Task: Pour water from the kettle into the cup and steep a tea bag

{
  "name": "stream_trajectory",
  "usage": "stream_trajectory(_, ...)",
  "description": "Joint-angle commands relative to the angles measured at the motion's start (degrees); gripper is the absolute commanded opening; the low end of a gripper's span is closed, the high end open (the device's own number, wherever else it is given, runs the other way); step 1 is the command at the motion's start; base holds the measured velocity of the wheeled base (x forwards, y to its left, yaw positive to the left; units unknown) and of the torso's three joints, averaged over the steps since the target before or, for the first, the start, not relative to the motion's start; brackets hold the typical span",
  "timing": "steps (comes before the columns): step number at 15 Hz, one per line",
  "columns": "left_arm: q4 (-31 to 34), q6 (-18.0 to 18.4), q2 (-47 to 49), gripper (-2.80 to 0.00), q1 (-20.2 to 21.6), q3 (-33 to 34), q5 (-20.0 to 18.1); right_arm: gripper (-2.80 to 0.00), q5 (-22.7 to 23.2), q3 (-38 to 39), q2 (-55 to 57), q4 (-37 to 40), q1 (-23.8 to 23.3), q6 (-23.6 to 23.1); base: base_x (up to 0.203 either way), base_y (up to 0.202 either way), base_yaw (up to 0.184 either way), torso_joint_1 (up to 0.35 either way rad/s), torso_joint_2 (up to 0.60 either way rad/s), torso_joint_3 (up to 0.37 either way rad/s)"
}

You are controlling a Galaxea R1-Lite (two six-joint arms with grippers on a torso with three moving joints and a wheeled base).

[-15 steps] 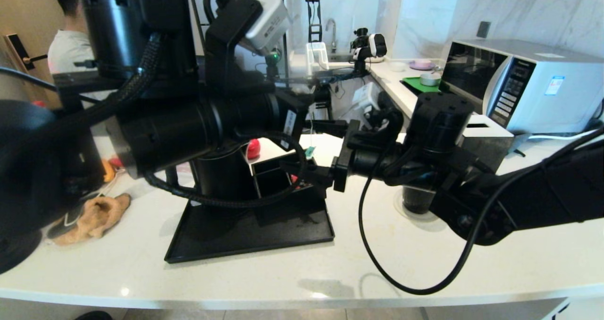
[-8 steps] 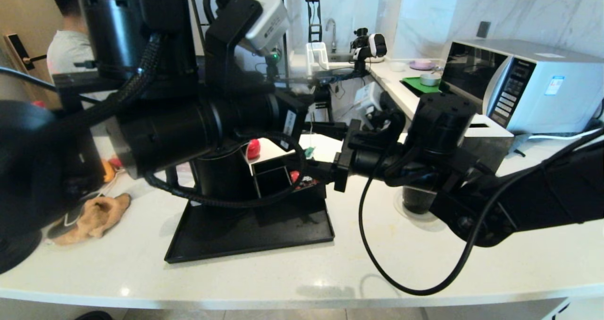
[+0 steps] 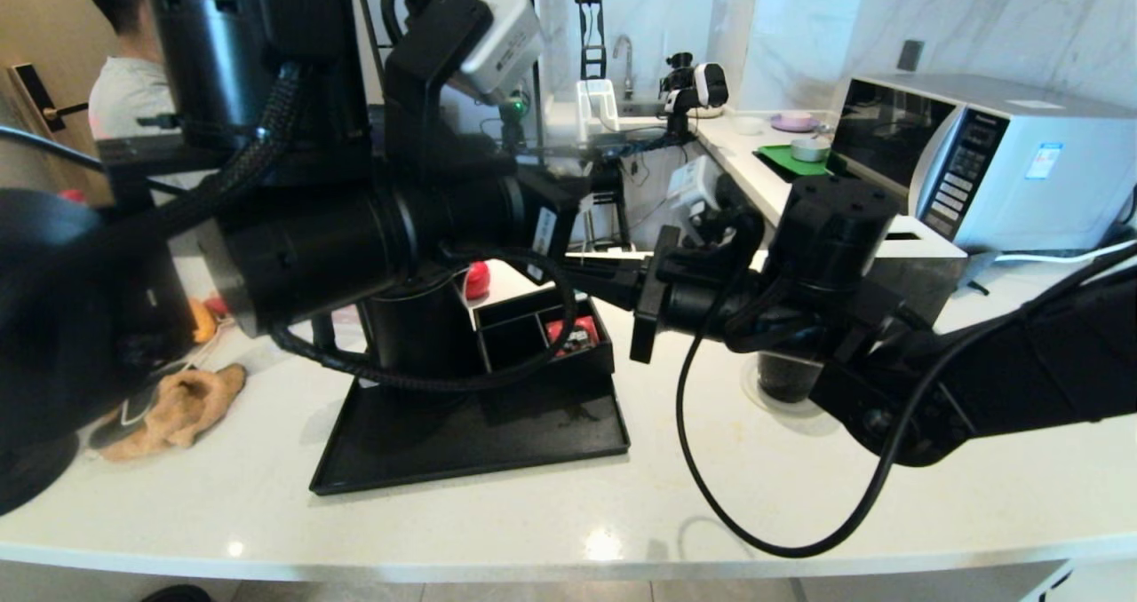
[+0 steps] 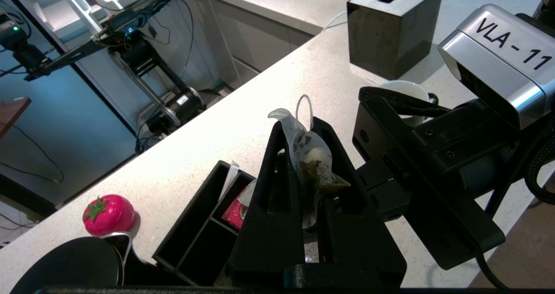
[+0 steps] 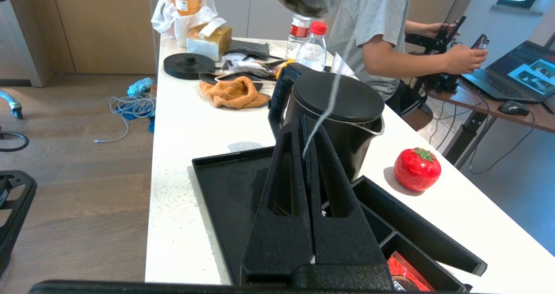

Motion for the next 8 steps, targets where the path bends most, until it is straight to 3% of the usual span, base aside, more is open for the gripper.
stream_trajectory(1,-0.1,0.0,-0.1,-2.8,-0.1,0.0,0.0,-2.8,0.3,0.0,-0.2,-0.4,0.0,-0.1,0.0,0.0,0.0,0.0,0.0,0.0)
stream_trajectory(8,-0.1,0.0,-0.4,-2.8,-0.2,0.5,0.1,-2.8,-0.1,-0.2,-0.2,-0.3,-1.1,-0.1,0.0,0.0,0.0,0.0,0.0,0.0)
